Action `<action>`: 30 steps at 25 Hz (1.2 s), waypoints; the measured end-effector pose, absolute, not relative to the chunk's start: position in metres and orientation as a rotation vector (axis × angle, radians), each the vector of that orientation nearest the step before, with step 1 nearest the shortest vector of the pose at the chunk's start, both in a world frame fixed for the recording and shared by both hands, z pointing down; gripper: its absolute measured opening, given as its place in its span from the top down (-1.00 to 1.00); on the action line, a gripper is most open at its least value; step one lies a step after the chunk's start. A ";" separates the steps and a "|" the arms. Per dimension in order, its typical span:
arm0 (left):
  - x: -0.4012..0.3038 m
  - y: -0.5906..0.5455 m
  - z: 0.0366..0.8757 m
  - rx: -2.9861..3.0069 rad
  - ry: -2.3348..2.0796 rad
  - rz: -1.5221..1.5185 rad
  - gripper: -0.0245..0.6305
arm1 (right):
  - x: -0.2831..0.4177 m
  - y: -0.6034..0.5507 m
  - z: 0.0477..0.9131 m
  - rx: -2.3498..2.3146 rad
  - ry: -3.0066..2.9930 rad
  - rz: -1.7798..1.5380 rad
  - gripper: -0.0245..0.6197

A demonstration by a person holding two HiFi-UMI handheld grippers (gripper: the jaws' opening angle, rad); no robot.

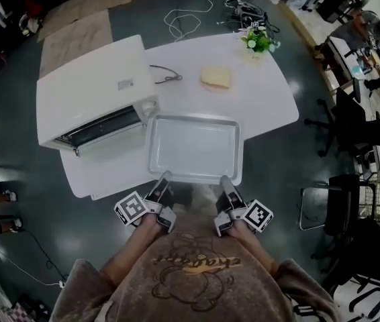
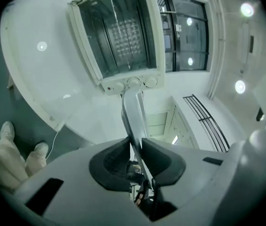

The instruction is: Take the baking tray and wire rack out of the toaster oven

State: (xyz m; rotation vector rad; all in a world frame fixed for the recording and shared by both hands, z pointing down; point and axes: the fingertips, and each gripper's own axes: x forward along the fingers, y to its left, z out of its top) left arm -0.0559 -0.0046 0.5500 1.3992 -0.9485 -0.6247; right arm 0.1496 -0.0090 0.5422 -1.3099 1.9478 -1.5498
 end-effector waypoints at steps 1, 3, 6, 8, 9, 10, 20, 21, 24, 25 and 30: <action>-0.047 -0.010 0.549 1.407 -0.930 -0.612 0.70 | 0.159 -0.011 0.540 -1.319 1.946 -1.520 0.66; -0.032 -0.020 0.548 1.421 -0.892 -0.587 0.70 | 0.174 -0.013 0.538 -1.352 1.906 -1.489 0.65; -0.010 -0.036 0.545 1.440 -0.836 -0.563 0.70 | 0.194 -0.013 0.539 -1.401 1.810 -1.478 0.65; 0.006 -0.047 0.542 1.454 -0.807 -0.552 0.70 | 0.208 -0.017 0.539 -1.416 1.772 -1.465 0.65; 0.012 -0.051 0.542 1.464 -0.804 -0.536 0.70 | 0.215 -0.019 0.538 -1.425 1.766 -1.455 0.65; 0.017 -0.056 0.542 1.473 -0.803 -0.520 0.70 | 0.221 -0.022 0.538 -1.437 1.761 -1.449 0.65; 0.041 -0.102 0.568 1.455 -0.838 -0.463 0.70 | 0.240 -0.072 0.561 -1.406 1.705 -1.522 0.64; 0.042 -0.106 0.574 1.446 -0.845 -0.457 0.70 | 0.240 -0.077 0.566 -1.400 1.704 -1.528 0.64; 0.042 -0.116 0.595 1.414 -0.869 -0.438 0.70 | 0.241 -0.090 0.588 -1.409 1.690 -1.574 0.63; 0.042 -0.120 0.603 1.405 -0.879 -0.431 0.70 | 0.241 -0.094 0.597 -1.418 1.675 -1.599 0.63; 0.042 -0.139 0.634 1.373 -0.915 -0.395 0.69 | 0.241 -0.113 0.631 -1.416 1.649 -1.662 0.62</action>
